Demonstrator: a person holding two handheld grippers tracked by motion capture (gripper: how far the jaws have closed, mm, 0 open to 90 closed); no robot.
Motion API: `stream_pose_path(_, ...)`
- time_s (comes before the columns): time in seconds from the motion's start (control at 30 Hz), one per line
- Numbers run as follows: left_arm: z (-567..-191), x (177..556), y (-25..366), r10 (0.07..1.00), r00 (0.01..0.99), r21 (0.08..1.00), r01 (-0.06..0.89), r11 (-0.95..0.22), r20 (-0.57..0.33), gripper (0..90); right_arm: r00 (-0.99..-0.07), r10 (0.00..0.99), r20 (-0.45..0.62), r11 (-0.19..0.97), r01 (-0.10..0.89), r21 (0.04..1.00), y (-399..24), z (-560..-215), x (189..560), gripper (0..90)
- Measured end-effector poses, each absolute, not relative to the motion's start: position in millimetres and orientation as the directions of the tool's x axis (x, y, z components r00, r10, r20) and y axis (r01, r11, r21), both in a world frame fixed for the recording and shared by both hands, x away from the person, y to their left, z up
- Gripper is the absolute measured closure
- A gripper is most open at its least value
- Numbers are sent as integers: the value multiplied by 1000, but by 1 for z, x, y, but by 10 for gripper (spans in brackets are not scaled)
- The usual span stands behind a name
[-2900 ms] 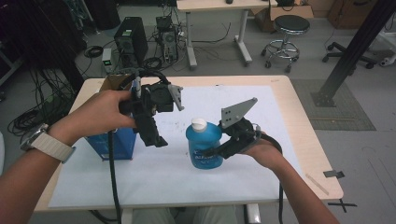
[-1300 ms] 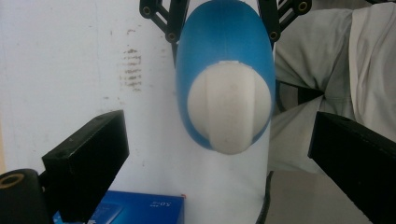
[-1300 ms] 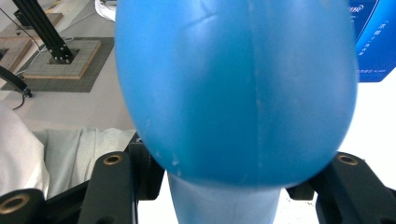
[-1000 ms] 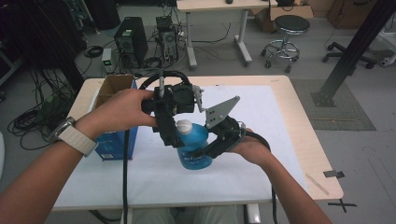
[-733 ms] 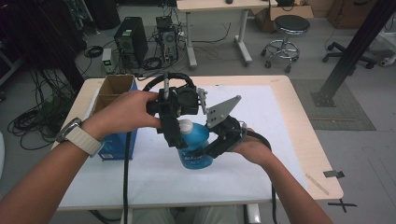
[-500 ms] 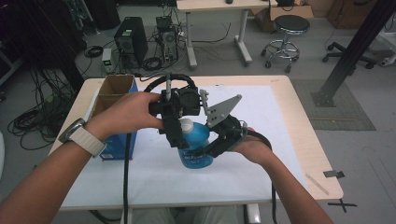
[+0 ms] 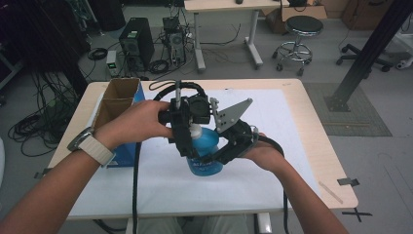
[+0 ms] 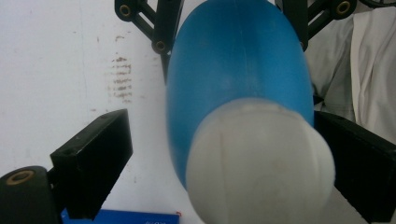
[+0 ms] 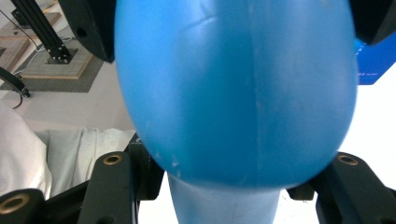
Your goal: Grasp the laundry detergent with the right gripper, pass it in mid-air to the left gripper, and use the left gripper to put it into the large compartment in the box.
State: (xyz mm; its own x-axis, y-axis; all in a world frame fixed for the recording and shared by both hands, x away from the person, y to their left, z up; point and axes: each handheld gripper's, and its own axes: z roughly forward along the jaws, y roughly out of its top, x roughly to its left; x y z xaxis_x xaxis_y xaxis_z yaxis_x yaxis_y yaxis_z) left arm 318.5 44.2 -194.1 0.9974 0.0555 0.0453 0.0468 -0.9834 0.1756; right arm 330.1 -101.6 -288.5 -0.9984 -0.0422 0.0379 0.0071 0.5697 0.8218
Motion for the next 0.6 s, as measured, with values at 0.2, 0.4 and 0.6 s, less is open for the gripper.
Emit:
stream_pose_path(0.2, -195, 319, 43, 49, 998, 177, 40, -983, 46, 124, -998, -42, 37, 572, 6, 820, -102, -289, 330, 435)
stream_pose_path(0.4, -195, 319, 43, 37, 998, 176, 27, -984, 52, 165, -998, -42, 37, 572, 6, 820, -102, -289, 331, 435)
stream_pose_path(0.6, -195, 317, 43, 46, 998, 182, 38, -983, 41, 192, -998, -44, 35, 573, 4, 820, -101, -289, 331, 435)
